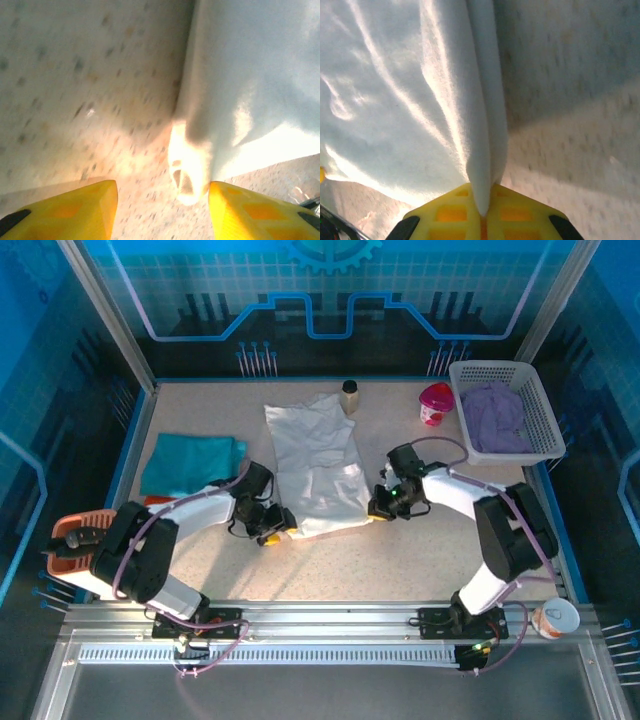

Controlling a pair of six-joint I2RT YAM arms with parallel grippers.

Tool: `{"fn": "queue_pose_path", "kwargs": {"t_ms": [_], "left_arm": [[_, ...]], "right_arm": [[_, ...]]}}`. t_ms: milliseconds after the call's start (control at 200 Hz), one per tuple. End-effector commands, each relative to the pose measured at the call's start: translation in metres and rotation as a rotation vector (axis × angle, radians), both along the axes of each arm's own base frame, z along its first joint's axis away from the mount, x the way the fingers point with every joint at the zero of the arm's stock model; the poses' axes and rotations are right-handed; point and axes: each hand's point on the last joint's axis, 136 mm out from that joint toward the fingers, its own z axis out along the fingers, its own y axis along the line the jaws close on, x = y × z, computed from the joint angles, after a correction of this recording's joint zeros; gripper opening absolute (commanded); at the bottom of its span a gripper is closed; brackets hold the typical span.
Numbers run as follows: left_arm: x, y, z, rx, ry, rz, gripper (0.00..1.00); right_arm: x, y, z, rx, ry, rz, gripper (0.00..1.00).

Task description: Fold and stack the t-shirts

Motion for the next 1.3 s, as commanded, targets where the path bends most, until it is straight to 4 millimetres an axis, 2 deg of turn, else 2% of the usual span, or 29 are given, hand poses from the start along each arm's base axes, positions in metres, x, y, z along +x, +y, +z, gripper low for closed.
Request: {"fn": "queue_pose_path", "kwargs": {"t_ms": [0,105,210,360,480,801,991,1296], "left_arm": [[-0.029,0.0,0.008,-0.013,0.032,-0.04,0.52],[-0.046,-0.006,0.011,-0.01,0.047,-0.066,0.51],[-0.064,-0.011,0.004,0.004,0.084,-0.074,0.49],[-0.087,-0.008,-0.01,0.027,0.147,-0.057,0.46],[-0.097,-0.007,-0.011,0.037,0.16,-0.05,0.45],[-0.082,-0.017,-0.01,0.002,0.103,-0.007,0.45],[-0.068,-0.03,-0.018,-0.012,0.101,-0.009,0.4],[-0.064,-0.039,-0.026,-0.013,0.103,-0.009,0.27]], "right_arm": [[-0.043,-0.007,-0.008,-0.043,0.077,-0.005,0.05],[-0.062,-0.003,-0.009,-0.03,0.08,-0.019,0.05],[-0.076,0.001,-0.011,-0.034,0.085,-0.028,0.04],[-0.083,0.006,-0.016,-0.028,0.088,-0.045,0.04],[-0.085,0.008,-0.017,-0.036,0.093,-0.038,0.04],[-0.087,0.008,-0.021,-0.047,0.096,-0.032,0.03],[-0.088,0.006,-0.025,-0.057,0.101,-0.032,0.02],[-0.092,0.003,-0.027,-0.058,0.101,-0.044,0.02]]}}
